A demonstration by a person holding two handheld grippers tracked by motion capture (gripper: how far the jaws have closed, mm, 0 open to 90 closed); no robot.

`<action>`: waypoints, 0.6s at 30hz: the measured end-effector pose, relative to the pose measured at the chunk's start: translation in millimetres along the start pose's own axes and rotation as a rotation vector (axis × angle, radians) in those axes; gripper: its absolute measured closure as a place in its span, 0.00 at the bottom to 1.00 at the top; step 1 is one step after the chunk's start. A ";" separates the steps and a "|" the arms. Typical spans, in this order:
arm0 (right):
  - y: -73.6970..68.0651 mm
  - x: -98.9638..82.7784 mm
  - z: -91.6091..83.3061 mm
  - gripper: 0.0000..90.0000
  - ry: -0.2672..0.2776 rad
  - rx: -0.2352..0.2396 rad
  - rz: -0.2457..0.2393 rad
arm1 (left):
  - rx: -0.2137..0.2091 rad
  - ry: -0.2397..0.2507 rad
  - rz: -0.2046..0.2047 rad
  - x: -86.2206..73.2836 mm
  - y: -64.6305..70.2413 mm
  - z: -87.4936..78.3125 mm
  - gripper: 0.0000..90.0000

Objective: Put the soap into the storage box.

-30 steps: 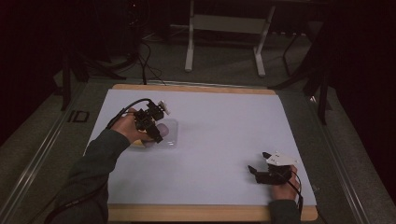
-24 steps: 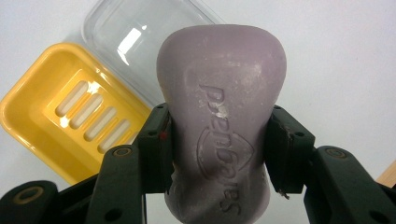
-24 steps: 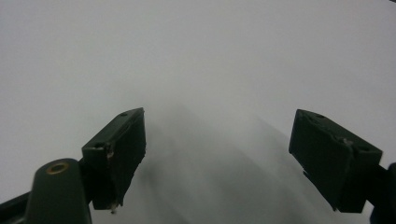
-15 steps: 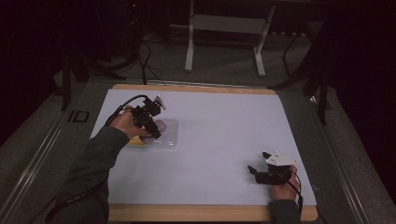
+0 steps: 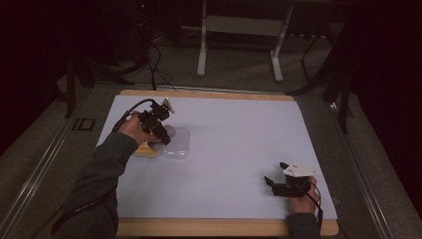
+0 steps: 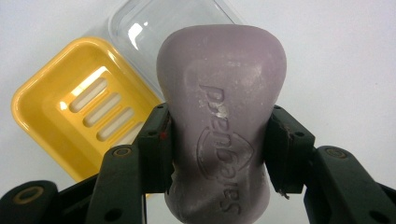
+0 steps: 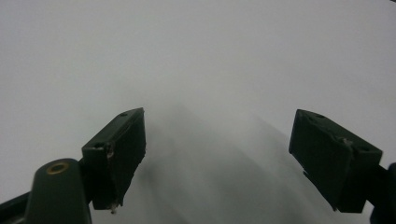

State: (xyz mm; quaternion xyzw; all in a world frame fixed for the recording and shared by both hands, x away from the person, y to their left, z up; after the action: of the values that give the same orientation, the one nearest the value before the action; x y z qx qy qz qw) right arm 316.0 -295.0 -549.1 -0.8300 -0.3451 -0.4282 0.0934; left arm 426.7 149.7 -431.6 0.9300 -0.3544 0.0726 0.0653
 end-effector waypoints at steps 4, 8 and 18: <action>0.0 0.0 -0.1 0.20 0.000 0.000 0.001 | -0.001 0.007 -0.015 1.3 -1.9 0.1 0.55; 0.1 0.0 -0.1 0.20 0.002 0.001 0.004 | 0.001 0.011 -0.028 2.5 -3.7 -0.5 0.55; 0.3 -0.1 -0.2 0.20 0.004 0.002 0.005 | -0.006 0.018 -0.079 2.4 -13.8 1.5 0.55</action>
State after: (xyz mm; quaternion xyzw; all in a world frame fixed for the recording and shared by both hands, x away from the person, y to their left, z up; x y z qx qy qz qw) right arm 316.0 -295.3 -549.0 -0.8297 -0.3435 -0.4294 0.0962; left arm 437.8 158.1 -433.6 0.9424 -0.3170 0.0772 0.0740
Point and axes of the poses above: each handheld gripper's, and its own axes: z roughly forward along the jaws, x roughly out of its top, y roughly to its right, the point moved 2 cm from there along z, roughly forward along the jaws, and after that the axes turned 2 degrees about -y, right-handed, at the moved point
